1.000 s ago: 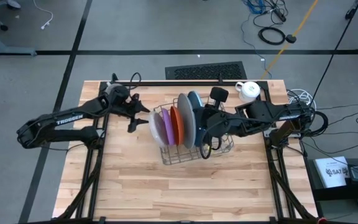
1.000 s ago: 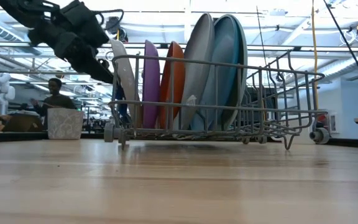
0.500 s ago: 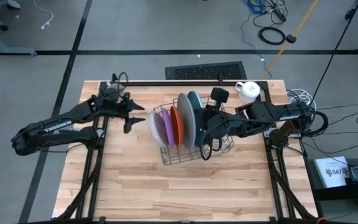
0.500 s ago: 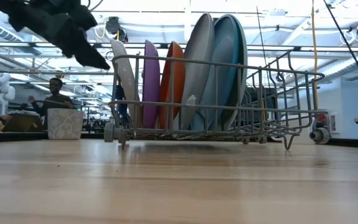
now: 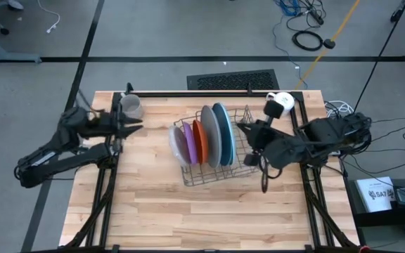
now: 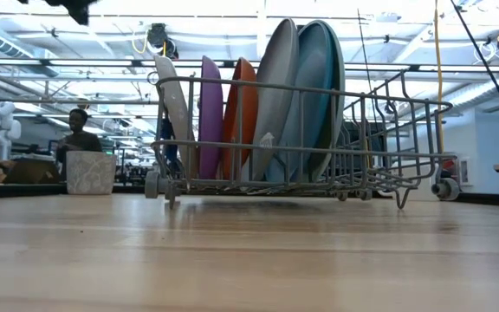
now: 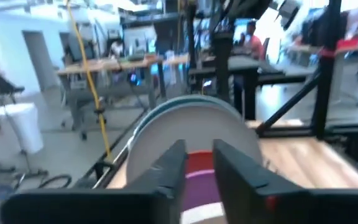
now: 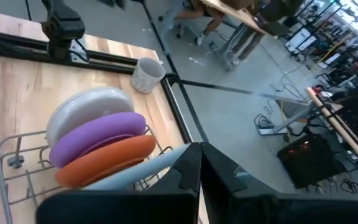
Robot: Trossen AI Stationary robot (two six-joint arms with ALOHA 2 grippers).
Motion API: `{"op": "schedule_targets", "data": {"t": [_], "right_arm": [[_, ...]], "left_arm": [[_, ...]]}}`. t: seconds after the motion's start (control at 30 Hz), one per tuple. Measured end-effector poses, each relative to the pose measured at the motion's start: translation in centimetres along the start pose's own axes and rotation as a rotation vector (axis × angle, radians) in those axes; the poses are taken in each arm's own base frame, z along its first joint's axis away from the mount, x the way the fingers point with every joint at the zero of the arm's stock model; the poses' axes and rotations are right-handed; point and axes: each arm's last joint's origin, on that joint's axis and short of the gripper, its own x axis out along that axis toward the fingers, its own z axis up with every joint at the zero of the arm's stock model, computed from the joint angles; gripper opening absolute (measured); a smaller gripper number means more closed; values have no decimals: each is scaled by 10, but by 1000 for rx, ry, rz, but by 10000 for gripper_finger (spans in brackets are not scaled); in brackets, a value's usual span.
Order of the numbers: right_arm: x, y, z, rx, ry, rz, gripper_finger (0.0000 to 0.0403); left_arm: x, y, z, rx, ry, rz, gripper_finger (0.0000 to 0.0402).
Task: Sort dishes
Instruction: Return to Home Position
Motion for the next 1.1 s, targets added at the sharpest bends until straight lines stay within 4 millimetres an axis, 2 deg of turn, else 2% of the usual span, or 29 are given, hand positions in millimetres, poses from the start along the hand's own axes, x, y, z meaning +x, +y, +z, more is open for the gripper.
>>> {"op": "schedule_targets", "data": {"t": [0.1,0.17,0.3,0.4,0.53,0.67,0.83,1.1], "right_arm": [[-3,4,-18,5,-12,-5,0],[-3,7,-34,18,-33,6,0],[-7,10,-72,65,-117,48,0],[-11,12,-106,110,-211,88,0],[-14,7,-153,192,-372,207,0],[-10,3,-201,271,-521,275,0],[2,10,-258,329,-573,317,0],[16,17,-318,440,-633,328,0]], "left_arm": [[-15,-7,4,4,-61,-9,30],[-24,-11,6,20,-103,-12,8],[-38,-16,7,40,-171,-19,4],[-41,-19,2,19,-183,-36,2],[-36,-19,-14,-28,-158,-59,1],[-26,-17,-31,-39,-145,-62,1],[-16,-15,-51,-19,-97,-62,1],[-8,-14,-75,-53,-48,-72,0]]}}
